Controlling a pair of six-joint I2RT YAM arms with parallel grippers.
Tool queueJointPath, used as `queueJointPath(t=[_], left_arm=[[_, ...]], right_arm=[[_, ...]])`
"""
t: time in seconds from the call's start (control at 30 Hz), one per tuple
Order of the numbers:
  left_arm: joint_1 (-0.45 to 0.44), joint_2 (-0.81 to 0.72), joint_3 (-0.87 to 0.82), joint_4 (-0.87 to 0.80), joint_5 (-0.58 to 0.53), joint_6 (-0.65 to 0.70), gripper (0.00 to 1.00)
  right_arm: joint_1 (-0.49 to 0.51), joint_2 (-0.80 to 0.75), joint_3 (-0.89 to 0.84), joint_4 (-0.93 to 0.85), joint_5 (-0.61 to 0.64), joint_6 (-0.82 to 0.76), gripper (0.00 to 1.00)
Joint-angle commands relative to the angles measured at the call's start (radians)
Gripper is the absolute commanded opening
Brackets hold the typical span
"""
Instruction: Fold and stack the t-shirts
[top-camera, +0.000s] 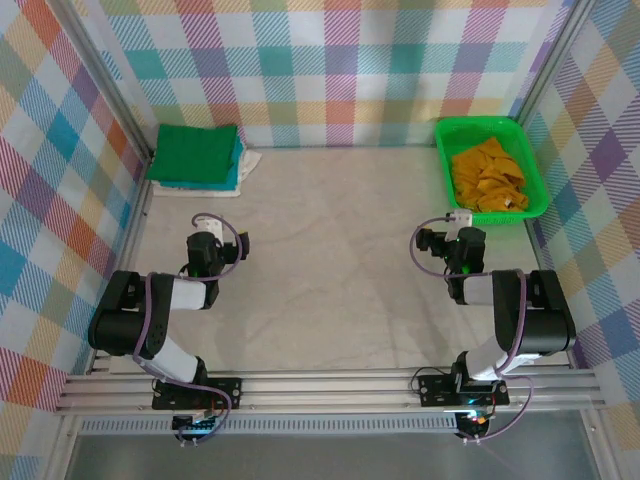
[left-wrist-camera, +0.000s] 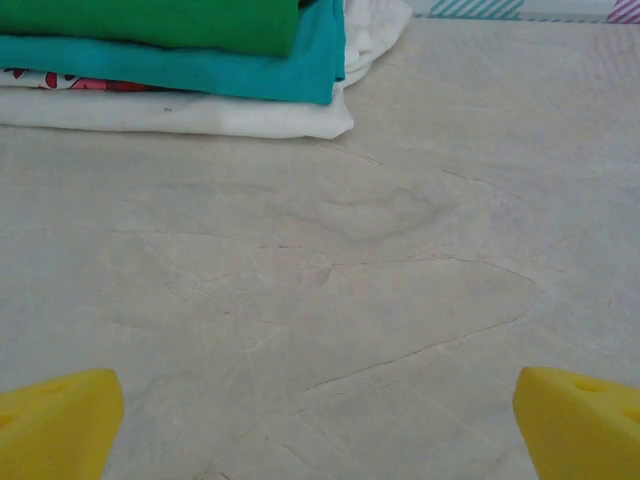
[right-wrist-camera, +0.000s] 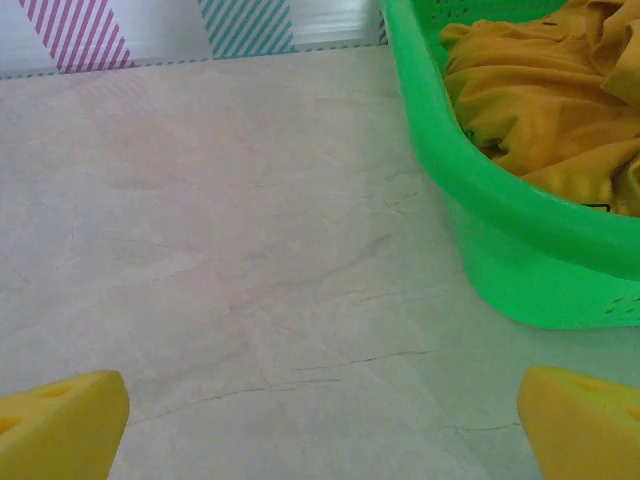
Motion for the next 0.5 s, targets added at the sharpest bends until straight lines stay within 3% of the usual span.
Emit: queueJointPath(t=[0.0,0.47], left_arm=[[0.011,0.002,0.003,-0.001,0.009,-0.005,1.0],[0.035,0.0,0.007,-0.007,0.052,-0.014,1.0]], right_arm=[[0.007,-0.01,0.0,0.0,-0.022,-0.011,1.0],[0.009,-0.016,-0.008,0.022,0.001,-0.006,1.0]])
